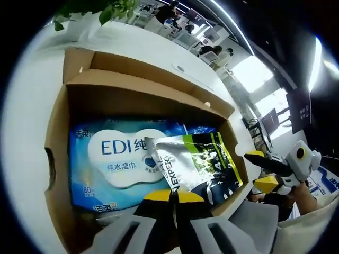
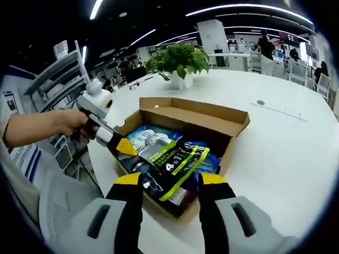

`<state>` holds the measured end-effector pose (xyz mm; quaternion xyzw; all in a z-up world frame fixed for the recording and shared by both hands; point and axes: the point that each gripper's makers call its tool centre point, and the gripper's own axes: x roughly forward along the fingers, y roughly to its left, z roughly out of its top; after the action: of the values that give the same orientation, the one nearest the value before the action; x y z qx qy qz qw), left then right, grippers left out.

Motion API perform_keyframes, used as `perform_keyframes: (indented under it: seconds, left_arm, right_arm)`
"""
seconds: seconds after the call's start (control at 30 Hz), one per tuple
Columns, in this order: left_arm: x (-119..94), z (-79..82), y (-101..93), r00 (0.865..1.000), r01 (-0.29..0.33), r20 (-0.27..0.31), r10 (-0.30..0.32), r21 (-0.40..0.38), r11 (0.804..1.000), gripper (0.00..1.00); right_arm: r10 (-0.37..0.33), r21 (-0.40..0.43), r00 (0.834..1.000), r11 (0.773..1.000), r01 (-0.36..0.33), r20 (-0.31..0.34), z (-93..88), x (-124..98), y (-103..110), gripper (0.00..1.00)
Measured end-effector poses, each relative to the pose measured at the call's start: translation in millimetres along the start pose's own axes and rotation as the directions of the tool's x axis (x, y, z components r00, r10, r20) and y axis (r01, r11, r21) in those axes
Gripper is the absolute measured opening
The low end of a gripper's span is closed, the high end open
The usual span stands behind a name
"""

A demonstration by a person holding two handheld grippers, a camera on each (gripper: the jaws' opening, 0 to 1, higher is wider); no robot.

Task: Operate the shoe box by opening the lid, removing the specified soft item, and placing it in the target area until the item is outside and the box remains undamaged.

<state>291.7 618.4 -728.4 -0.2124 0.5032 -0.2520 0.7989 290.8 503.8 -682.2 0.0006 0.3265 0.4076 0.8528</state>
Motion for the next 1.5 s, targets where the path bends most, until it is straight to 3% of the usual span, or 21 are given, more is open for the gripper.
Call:
perform_keyframes:
  seconds: [0.3, 0.37, 0.43, 0.6, 0.73, 0.9, 1.17, 1.37, 1.5]
  left_arm:
    - [-2, -0.2, 1.5, 1.0, 0.008, 0.023, -0.008, -0.005, 1.0, 0.0]
    - [-3, 0.2, 1.6, 1.0, 0.009, 0.028, -0.009, -0.004, 1.0, 0.0]
    - [-3, 0.8, 2.5, 1.0, 0.002, 0.031, -0.002, 0.016, 1.0, 0.0]
    - [-4, 1.2, 3.8, 0.999, 0.003, 0.04, -0.004, 0.034, 0.999, 0.0]
    - [-5, 2.3, 5.2, 0.999, 0.007, 0.048, -0.009, 0.037, 0.999, 0.0]
    - [-7, 3.4, 11.0, 0.999, -0.012, 0.053, 0.009, 0.057, 0.998, 0.0]
    - [-8, 4.5, 14.5, 0.998, -0.012, 0.06, 0.008, 0.056, 0.998, 0.0]
    - [-9, 7.0, 14.2, 0.997, -0.012, 0.074, 0.007, 0.077, 0.997, 0.0]
    - [-11, 6.5, 15.1, 0.997, -0.022, 0.069, 0.016, 0.094, 0.995, 0.0]
  right_arm:
    - [0.006, 0.01, 0.997, 1.0, -0.005, -0.082, -6.1, 17, 2, 0.34]
    - [-0.015, 0.014, 0.994, 1.0, 0.016, -0.109, -8.3, 21, -1, 0.3]
    - [-0.053, -0.042, 0.99, 0.998, 0.048, -0.129, -9.8, 24, -7, 0.23]
    - [-0.047, 0.001, 0.987, 0.999, 0.048, -0.155, -9.5, 30, -3, 0.29]
    - [-0.068, 0.022, 0.981, 0.997, 0.073, -0.18, -10.8, 34, -7, 0.26]
    - [-0.083, 0.041, 0.979, 0.995, 0.092, -0.184, -5.7, 34, -6, 0.31]
    - [-0.072, 0.062, 0.967, 0.994, 0.089, -0.243, -18.1, 41, -4, 0.3]
    - [-0.081, 0.096, 0.963, 0.989, 0.109, -0.258, -22.5, 48, -3, 0.23]
    - [-0.094, 0.088, 0.965, 0.989, 0.119, -0.246, -18.5, 46, -6, 0.09]
